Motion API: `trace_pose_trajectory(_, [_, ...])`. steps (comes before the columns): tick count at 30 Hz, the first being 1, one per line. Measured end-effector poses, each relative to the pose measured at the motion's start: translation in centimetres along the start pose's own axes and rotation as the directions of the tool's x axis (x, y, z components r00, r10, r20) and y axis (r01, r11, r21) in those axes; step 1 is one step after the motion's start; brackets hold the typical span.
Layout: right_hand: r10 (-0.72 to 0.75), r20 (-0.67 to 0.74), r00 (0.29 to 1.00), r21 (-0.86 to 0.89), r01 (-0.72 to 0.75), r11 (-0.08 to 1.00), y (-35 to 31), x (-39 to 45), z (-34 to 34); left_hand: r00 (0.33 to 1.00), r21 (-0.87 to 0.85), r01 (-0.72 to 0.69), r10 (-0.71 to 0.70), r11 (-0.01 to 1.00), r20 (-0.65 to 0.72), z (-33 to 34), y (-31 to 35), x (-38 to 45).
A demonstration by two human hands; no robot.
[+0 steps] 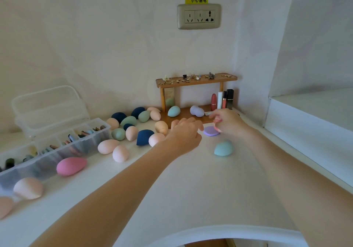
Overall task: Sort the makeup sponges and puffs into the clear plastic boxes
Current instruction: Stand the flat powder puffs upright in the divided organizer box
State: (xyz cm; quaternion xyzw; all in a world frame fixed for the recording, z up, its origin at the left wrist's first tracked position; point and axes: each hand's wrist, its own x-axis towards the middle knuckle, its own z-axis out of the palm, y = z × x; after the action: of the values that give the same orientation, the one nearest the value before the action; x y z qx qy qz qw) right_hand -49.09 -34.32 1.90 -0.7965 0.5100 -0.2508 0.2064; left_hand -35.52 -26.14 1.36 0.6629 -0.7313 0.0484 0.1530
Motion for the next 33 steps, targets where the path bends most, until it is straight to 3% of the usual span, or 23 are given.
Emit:
trace_pose_trajectory(3, [-0.091,-0.104,0.99,0.092,0.1,0.991,-4.6,0.3,1.8,0.999,0.015,0.006,-0.005,1.0,-0.043,-0.9,-1.6,-0.9])
trace_pose_trajectory(9, [-0.243,-0.113,0.964,0.208,0.262,0.943,-13.3,1.5,7.5,0.981,0.103,0.183,-0.175,0.978,-0.082,-3.8,-8.9,-3.8])
trace_pose_trajectory(17, [-0.385,-0.139,0.912,0.344,0.409,0.845,-21.8,2.2,13.2,0.88,-0.119,0.398,-0.415,0.91,-0.232,-9.1,-19.1,-9.6])
trace_pose_trajectory(20, [-0.42,-0.124,0.899,0.411,0.432,0.803,-24.1,2.1,15.5,0.846,-0.149,0.477,-0.499,0.866,-0.19,-10.0,-21.6,-11.7])
trace_pose_trajectory(29, [-0.525,-0.067,0.849,0.312,0.517,0.797,-25.6,2.0,17.7,0.842,-0.215,0.51,-0.535,0.833,-0.073,-11.2,-24.0,-12.9])
trace_pose_trajectory(31, [-0.531,-0.069,0.844,0.293,0.526,0.798,-25.7,2.0,17.5,0.844,-0.14,0.518,-0.53,0.844,-0.075,-11.9,-24.2,-13.0])
trace_pose_trajectory(33, [-0.512,-0.08,0.855,0.325,0.508,0.798,-26.1,1.9,17.3,0.866,-0.073,0.5,-0.501,0.863,0.01,-12.2,-24.5,-13.5])
